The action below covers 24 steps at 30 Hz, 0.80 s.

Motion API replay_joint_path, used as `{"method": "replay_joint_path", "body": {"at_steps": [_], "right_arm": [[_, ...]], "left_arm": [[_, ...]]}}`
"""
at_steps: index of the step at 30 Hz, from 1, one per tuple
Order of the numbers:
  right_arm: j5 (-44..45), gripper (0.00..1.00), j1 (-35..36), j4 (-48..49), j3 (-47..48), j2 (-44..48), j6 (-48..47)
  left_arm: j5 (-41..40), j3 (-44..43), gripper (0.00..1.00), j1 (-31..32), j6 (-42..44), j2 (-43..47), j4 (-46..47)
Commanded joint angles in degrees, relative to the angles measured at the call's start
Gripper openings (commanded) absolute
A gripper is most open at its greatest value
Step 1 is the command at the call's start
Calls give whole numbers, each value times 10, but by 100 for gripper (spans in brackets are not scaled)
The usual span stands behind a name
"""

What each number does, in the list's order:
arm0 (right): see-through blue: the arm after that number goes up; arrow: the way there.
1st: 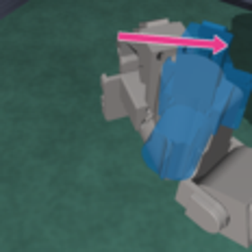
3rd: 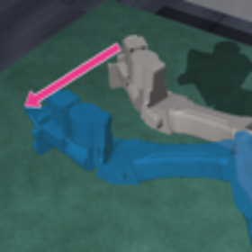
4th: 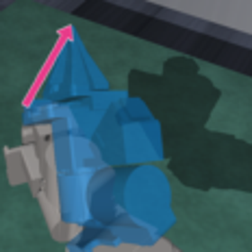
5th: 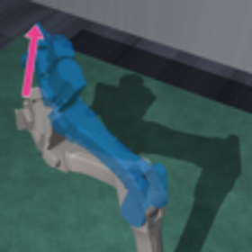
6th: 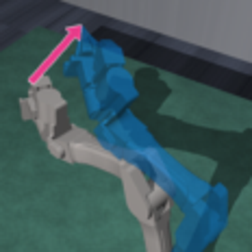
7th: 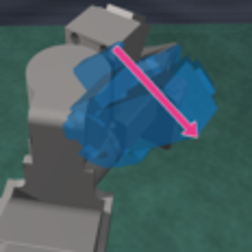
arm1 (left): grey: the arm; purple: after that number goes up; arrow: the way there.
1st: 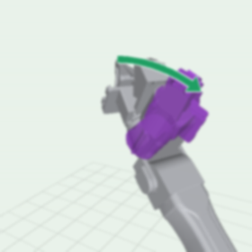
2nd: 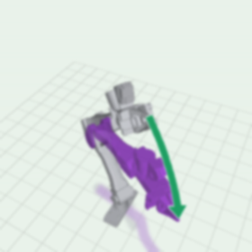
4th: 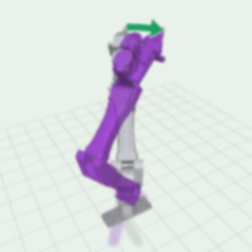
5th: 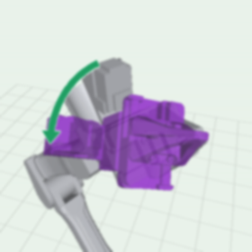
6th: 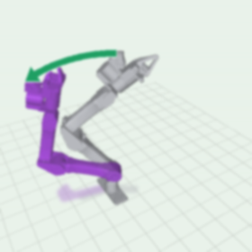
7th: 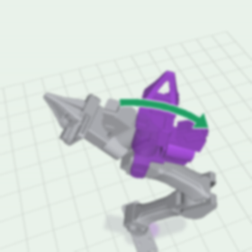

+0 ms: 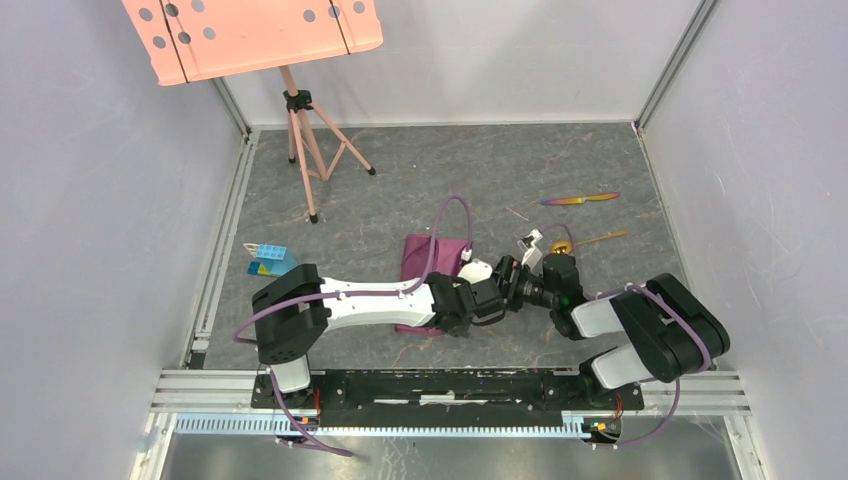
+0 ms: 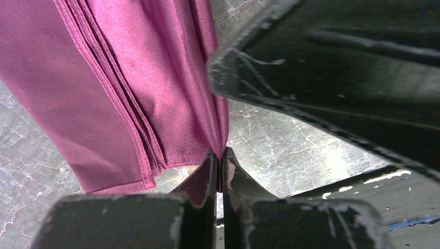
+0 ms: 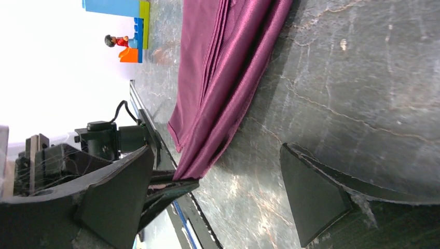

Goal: Fold the napkin into a case and place the utensils inside
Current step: Pick up the 2/3-rectangle-folded napkin at the center of the board.

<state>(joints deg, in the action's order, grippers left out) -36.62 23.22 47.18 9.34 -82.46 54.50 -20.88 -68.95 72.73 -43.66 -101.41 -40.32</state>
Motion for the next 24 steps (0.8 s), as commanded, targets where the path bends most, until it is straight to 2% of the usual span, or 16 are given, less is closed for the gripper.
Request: {"method": "replay_joint_path", "body": {"at_steps": [1,7,14,24], "right_arm": [[53,98,30,29,26,-38,54],[78,94,51,50,48,-83,73],[87,79,53,87,62,-125,85],[92,67,53,120,91,-180,93]], "left_arm": [[-14,6,2,2,-24,34,13],[-16,5,2,2,-21,42,13],[-17,5,2,2,-20,47,13],[-16,6,2,1,-18,49,13]]}}
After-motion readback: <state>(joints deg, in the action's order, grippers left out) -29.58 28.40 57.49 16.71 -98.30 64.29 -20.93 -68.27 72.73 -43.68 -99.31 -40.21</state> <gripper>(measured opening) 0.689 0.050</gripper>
